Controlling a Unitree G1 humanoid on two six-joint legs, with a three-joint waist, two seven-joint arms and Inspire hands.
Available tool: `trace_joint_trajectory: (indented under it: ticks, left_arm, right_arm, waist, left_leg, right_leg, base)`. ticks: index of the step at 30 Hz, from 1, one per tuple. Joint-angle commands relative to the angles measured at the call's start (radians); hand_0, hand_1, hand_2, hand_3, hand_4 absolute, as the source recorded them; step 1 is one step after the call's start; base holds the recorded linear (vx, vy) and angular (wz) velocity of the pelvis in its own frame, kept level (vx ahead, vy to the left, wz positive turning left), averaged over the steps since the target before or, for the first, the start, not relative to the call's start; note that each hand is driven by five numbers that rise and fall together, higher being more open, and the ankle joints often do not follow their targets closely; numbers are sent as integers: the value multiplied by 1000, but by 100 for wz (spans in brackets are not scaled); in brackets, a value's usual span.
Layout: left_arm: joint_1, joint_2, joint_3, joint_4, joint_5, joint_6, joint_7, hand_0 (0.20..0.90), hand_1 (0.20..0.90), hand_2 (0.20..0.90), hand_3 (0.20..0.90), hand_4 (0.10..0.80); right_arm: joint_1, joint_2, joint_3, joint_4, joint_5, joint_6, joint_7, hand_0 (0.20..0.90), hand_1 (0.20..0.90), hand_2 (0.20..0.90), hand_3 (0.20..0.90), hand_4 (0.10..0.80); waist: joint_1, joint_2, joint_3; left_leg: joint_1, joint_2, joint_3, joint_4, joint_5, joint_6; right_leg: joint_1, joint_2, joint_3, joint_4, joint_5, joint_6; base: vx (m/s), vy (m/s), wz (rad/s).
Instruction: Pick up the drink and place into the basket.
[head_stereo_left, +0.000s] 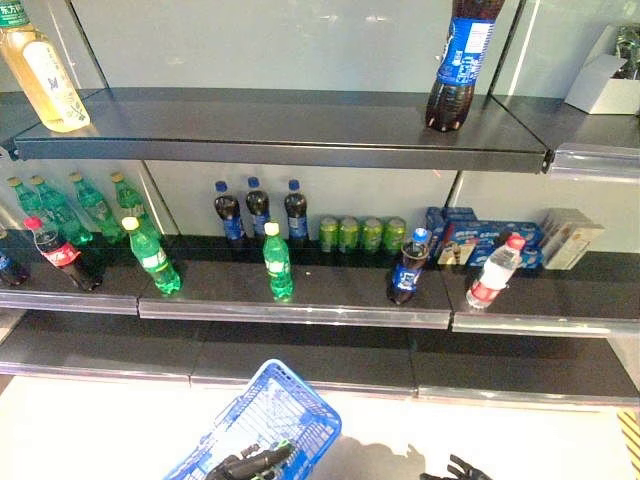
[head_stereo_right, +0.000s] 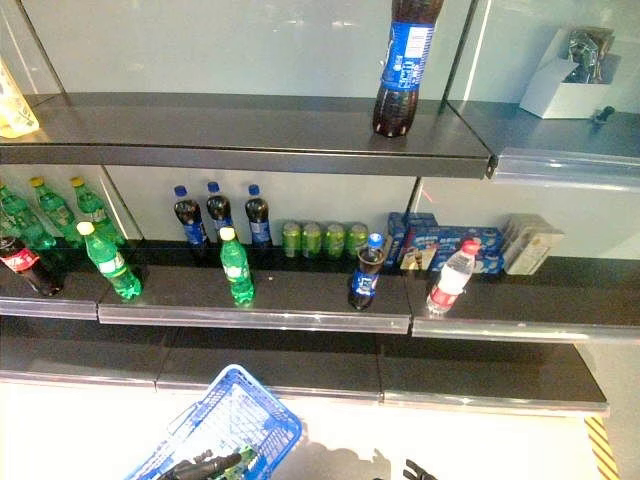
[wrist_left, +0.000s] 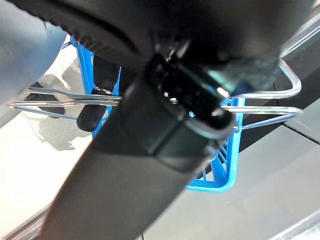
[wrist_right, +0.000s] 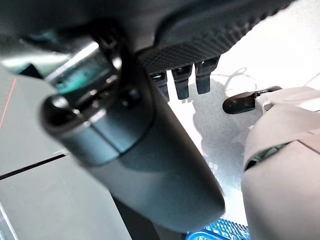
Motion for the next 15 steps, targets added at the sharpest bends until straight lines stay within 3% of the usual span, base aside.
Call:
trace_joint_trajectory:
  ticks: [1, 15]
  left_arm:
    - [-50, 51, 13, -9, 13, -64, -84, 300, 300, 300, 200, 100]
    - [-56, 56, 16, -5, 21, -62, -86, 300, 300, 300, 200, 100]
  right_arm:
    - [-87, -8, -7, 37, -9, -32, 0, 900, 900, 900, 900, 800]
    - [-86, -12, -5, 30, -17, -27, 2, 900, 900, 900, 900, 800]
  waist:
    - [12, -13, 13]
    - [18, -23, 23]
  left_leg:
    - [13, -68, 48, 6, -49, 35]
    - [13, -72, 50, 6, -51, 38]
  right_leg:
    - [16, -1, -5, 66, -50, 48]
    - [11, -6, -11, 74, -47, 55]
  base:
    - [0, 0, 0]
    - [-1, 5, 0]
